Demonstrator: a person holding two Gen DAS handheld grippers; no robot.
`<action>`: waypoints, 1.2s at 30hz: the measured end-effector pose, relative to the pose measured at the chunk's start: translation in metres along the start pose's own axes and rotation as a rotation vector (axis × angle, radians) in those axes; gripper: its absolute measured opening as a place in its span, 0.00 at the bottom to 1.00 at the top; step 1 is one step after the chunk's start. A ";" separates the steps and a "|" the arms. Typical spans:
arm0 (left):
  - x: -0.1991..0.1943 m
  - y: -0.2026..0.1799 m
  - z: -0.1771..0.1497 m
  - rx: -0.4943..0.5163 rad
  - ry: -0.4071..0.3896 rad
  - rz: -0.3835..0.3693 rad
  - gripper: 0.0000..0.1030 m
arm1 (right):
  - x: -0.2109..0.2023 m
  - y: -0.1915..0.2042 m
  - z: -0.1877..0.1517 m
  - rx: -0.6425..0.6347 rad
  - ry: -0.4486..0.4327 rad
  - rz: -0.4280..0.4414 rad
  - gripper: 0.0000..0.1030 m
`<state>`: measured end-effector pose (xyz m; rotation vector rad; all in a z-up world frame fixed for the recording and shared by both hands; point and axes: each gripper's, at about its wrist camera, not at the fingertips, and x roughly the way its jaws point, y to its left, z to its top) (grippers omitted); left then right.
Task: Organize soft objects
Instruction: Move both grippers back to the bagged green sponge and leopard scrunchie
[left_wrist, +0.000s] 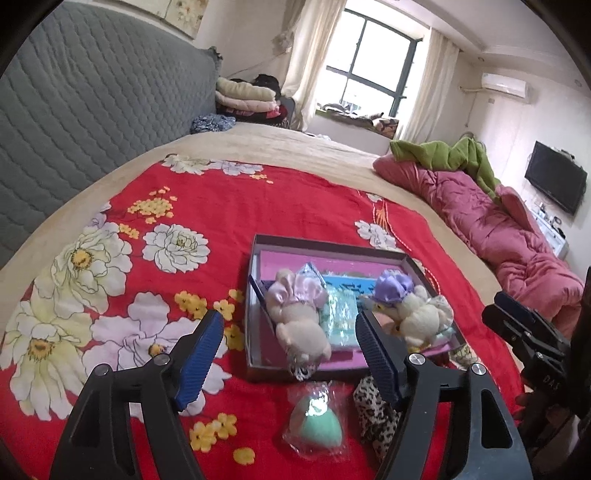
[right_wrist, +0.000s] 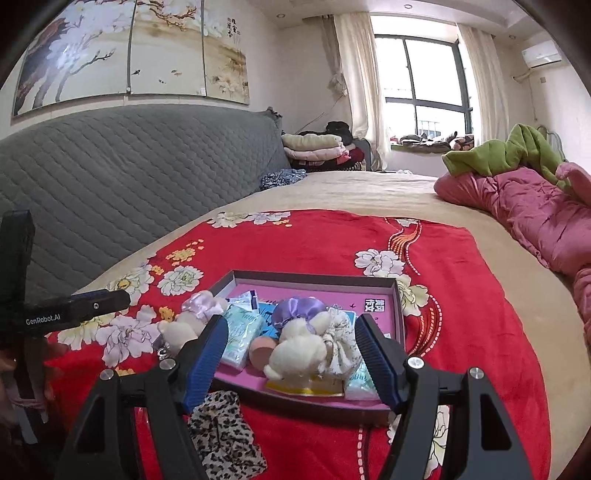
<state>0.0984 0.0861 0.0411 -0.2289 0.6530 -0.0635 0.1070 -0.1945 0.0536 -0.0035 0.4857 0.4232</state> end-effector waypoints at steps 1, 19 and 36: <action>-0.002 -0.002 -0.001 0.006 0.003 0.004 0.73 | -0.001 0.001 0.000 -0.002 0.001 0.003 0.69; -0.016 -0.018 -0.030 0.040 0.117 -0.008 0.73 | -0.005 0.032 -0.032 0.027 0.137 0.063 0.69; 0.043 -0.010 -0.072 0.016 0.351 -0.011 0.73 | 0.047 0.046 -0.083 0.012 0.358 0.084 0.69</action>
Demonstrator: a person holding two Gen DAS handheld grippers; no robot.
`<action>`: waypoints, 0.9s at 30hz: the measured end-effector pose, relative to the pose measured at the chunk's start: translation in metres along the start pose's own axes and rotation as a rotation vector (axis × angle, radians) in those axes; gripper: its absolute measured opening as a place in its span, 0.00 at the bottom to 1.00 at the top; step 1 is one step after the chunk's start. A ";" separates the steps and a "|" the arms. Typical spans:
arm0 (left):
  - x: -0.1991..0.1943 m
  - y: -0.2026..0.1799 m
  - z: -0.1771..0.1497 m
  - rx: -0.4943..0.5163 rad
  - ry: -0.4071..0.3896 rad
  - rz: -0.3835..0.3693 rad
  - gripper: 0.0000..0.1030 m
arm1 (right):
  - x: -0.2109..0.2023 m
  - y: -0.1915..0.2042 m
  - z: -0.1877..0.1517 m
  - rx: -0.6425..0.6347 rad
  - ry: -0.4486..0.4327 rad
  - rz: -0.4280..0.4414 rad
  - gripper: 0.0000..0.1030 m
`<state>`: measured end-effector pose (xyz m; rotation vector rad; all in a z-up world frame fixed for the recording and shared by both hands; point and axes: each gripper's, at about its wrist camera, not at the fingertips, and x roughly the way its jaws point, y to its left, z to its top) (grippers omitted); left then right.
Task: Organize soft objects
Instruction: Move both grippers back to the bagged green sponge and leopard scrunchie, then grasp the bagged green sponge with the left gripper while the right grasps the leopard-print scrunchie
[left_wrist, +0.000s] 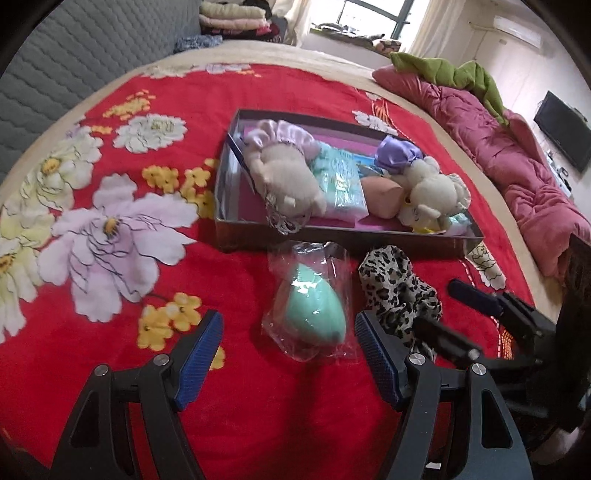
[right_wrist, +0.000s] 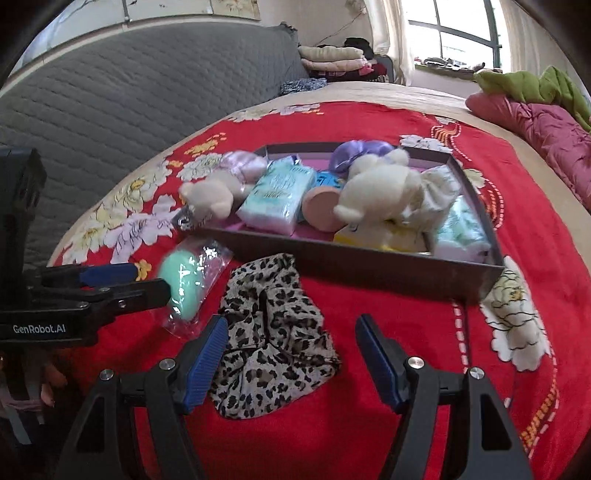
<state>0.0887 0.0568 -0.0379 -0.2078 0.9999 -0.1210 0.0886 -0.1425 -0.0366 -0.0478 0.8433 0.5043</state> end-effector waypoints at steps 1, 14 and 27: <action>0.003 0.000 0.000 -0.004 0.006 -0.002 0.73 | 0.004 0.003 -0.001 -0.008 0.008 0.011 0.69; 0.034 -0.009 0.010 0.010 0.016 0.004 0.57 | 0.030 0.018 -0.008 -0.117 0.052 -0.023 0.35; -0.007 -0.027 0.011 0.031 -0.073 -0.063 0.46 | -0.036 0.005 0.015 -0.099 -0.087 -0.005 0.19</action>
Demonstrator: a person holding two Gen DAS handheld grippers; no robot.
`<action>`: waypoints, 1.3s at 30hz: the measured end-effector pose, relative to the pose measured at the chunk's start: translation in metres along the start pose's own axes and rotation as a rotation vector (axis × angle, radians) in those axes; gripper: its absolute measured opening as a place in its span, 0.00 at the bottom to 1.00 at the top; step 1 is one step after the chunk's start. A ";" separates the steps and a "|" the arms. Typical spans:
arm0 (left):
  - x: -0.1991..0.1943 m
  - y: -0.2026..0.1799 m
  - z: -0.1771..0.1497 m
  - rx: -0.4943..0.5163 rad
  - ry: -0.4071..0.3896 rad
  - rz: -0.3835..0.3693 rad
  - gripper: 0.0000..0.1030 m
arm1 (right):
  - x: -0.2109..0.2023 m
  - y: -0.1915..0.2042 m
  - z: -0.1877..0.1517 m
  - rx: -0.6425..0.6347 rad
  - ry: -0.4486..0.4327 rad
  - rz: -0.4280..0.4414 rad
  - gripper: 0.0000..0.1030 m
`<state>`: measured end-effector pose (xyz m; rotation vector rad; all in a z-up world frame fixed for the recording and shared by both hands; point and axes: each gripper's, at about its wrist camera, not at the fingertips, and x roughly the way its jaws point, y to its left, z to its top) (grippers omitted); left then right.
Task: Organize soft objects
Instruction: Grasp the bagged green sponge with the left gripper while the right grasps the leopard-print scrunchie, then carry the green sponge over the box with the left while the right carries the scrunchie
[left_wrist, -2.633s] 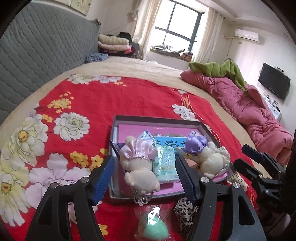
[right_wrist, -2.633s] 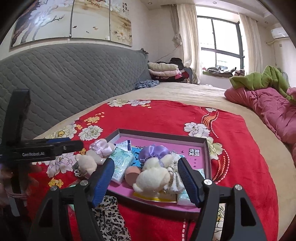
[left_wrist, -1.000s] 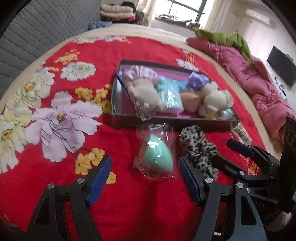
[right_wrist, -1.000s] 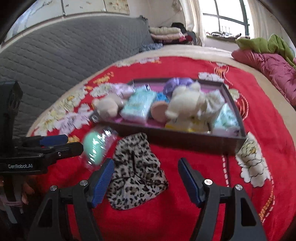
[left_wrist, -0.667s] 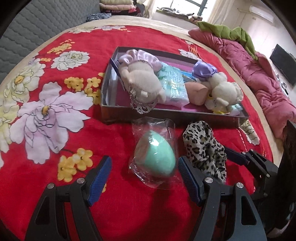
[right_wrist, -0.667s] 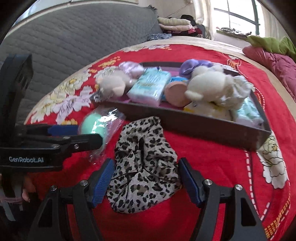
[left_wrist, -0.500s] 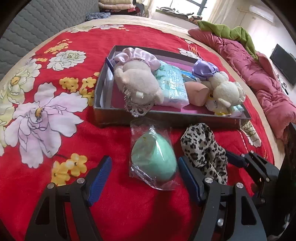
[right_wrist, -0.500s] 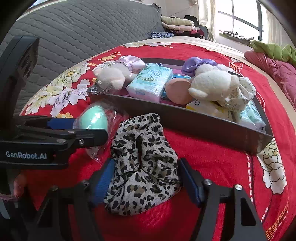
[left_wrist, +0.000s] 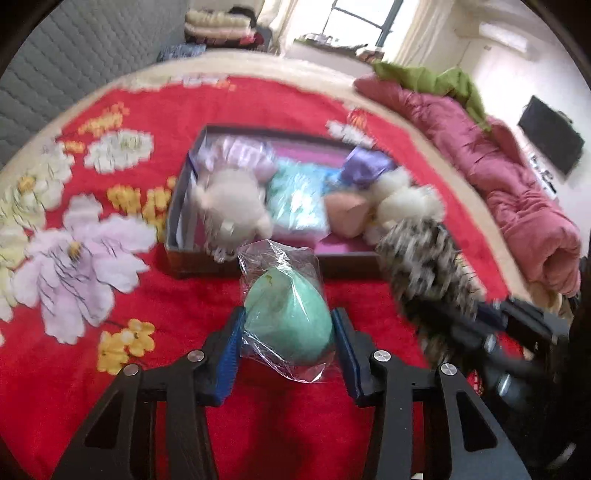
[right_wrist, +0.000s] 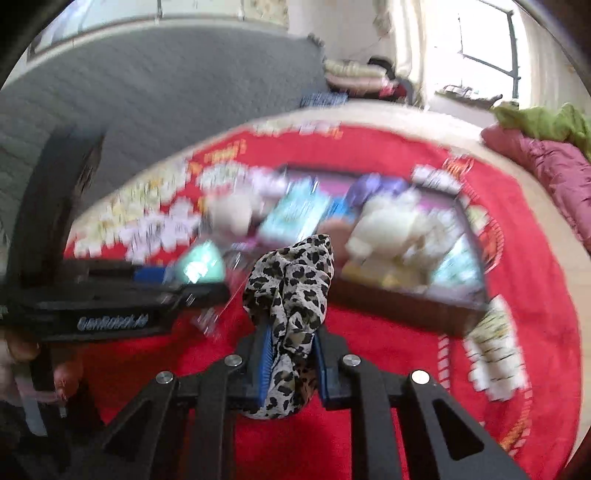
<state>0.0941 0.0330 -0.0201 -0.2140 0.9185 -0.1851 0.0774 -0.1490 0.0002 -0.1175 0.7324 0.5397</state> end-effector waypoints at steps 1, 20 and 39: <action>-0.008 -0.002 0.001 0.004 -0.020 -0.003 0.46 | -0.010 -0.004 0.005 0.007 -0.039 -0.013 0.19; -0.006 -0.027 0.058 0.043 -0.157 0.010 0.46 | -0.056 -0.089 0.053 0.097 -0.262 -0.154 0.19; 0.047 -0.032 0.070 0.110 -0.104 0.031 0.46 | 0.010 -0.137 0.055 0.160 -0.095 -0.226 0.19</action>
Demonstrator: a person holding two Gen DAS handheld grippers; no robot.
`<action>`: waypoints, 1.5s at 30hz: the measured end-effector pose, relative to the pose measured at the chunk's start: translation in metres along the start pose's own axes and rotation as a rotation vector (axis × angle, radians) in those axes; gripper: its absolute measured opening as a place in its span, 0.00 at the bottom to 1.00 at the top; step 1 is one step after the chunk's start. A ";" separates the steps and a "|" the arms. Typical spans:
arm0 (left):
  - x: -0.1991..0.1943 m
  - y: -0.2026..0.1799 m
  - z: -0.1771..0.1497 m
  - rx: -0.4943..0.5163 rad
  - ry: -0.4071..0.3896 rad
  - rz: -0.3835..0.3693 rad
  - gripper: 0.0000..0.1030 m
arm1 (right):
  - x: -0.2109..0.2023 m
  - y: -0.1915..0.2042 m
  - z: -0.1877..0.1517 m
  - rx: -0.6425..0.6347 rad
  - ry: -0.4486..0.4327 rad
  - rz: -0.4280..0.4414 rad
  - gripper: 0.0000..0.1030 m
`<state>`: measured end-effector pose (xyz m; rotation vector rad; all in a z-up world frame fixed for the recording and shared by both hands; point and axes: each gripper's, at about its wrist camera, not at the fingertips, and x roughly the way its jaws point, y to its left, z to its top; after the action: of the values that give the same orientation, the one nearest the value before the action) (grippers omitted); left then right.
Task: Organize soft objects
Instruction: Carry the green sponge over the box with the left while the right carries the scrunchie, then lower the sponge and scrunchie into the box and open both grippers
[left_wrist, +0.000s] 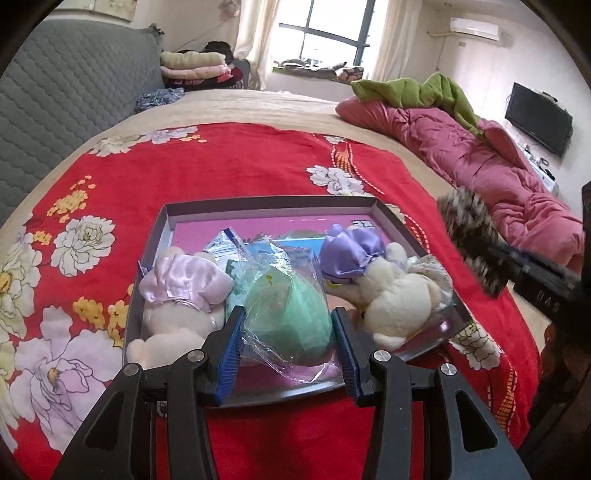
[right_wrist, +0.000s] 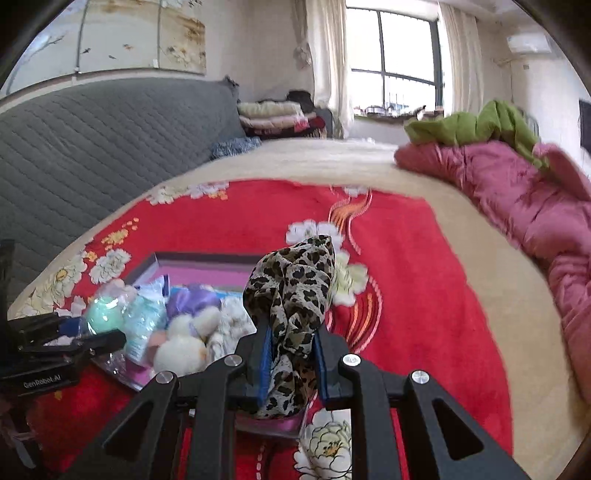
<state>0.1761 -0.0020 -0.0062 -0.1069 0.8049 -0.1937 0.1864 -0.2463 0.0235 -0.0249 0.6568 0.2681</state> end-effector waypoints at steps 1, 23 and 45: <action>0.001 0.001 0.001 -0.001 0.000 -0.003 0.46 | 0.005 -0.002 -0.003 0.008 0.023 0.000 0.19; 0.009 0.008 0.002 0.000 0.004 0.015 0.46 | 0.035 0.018 -0.026 -0.031 0.125 0.029 0.21; -0.004 0.017 0.009 -0.039 -0.055 0.016 0.63 | 0.002 0.014 -0.008 -0.028 -0.016 0.019 0.64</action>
<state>0.1820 0.0157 0.0001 -0.1419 0.7549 -0.1597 0.1796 -0.2334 0.0167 -0.0427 0.6374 0.2956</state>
